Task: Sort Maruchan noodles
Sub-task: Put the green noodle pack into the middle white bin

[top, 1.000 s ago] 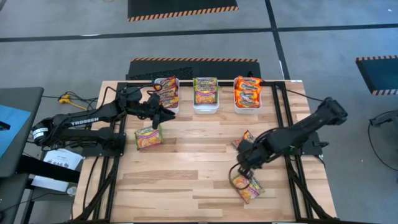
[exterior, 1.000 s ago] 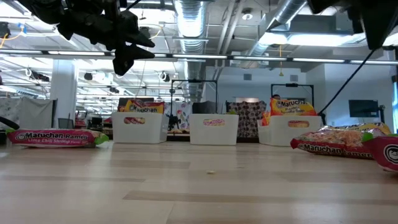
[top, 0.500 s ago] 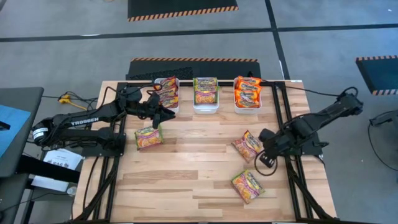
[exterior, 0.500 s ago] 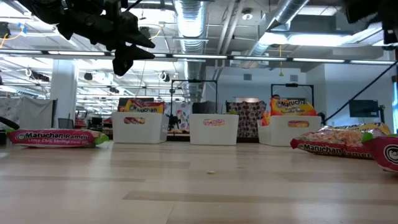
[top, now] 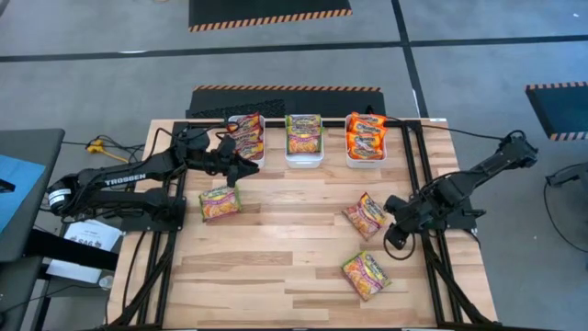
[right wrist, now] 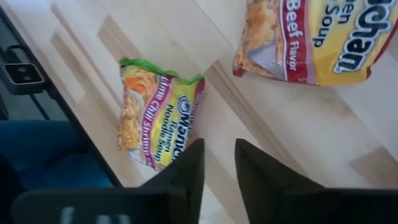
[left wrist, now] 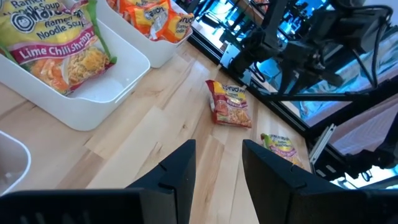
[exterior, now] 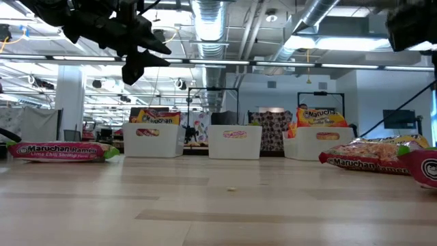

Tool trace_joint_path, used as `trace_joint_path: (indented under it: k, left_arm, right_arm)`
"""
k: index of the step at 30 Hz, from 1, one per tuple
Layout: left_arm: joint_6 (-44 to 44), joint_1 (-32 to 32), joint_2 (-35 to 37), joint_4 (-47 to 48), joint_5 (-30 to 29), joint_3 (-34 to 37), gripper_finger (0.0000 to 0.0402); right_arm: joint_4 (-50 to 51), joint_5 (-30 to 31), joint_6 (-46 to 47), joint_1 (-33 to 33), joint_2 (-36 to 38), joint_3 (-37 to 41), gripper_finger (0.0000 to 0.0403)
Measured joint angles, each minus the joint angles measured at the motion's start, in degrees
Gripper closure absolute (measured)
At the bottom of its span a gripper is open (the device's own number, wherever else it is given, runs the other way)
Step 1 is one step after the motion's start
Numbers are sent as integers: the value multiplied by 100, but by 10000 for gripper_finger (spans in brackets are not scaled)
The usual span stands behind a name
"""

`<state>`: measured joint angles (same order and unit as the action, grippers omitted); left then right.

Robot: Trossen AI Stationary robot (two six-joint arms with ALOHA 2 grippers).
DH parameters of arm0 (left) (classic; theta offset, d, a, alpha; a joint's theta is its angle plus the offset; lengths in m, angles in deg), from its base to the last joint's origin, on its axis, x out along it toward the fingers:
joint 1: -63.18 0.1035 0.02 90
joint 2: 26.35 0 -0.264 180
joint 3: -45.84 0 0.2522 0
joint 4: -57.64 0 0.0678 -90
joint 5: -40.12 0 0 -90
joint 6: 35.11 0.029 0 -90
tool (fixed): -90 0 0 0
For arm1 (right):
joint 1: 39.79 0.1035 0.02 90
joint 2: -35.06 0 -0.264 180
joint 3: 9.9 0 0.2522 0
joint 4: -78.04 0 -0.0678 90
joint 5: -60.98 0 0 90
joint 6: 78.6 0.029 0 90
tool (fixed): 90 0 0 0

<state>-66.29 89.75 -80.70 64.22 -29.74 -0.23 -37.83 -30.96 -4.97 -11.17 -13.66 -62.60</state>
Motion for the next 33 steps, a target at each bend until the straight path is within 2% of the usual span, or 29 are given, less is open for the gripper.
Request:
trace_joint_path:
  k: [5, 10, 13, 21, 26, 33]
  left_arm:
    - [-13, 0, 0, 4, 0, 0, 285]
    - [-13, 0, 0, 26, 67, 0, 285]
    - [-13, 0, 0, 28, 224, 0, 285]
    - [-2, -2, 0, 81, 557, 0, 285]
    - [3, -1, 0, 265, 560, 0, 285]
    - [7, 0, 2, 535, 617, 0, 285]
  right_arm:
    - [-181, -178, 8, -12, -107, 133, 237]
    - [-1169, -275, 201, -6, -113, 524, 207]
    - [-1785, -275, 385, -6, -111, 831, 205]
    - [-2132, -246, 1340, 429, -115, 1335, 211]
    - [-2963, 49, 1964, 836, -115, 1613, 210]
    - [-3345, 303, 2639, 1170, -389, 1690, 202]
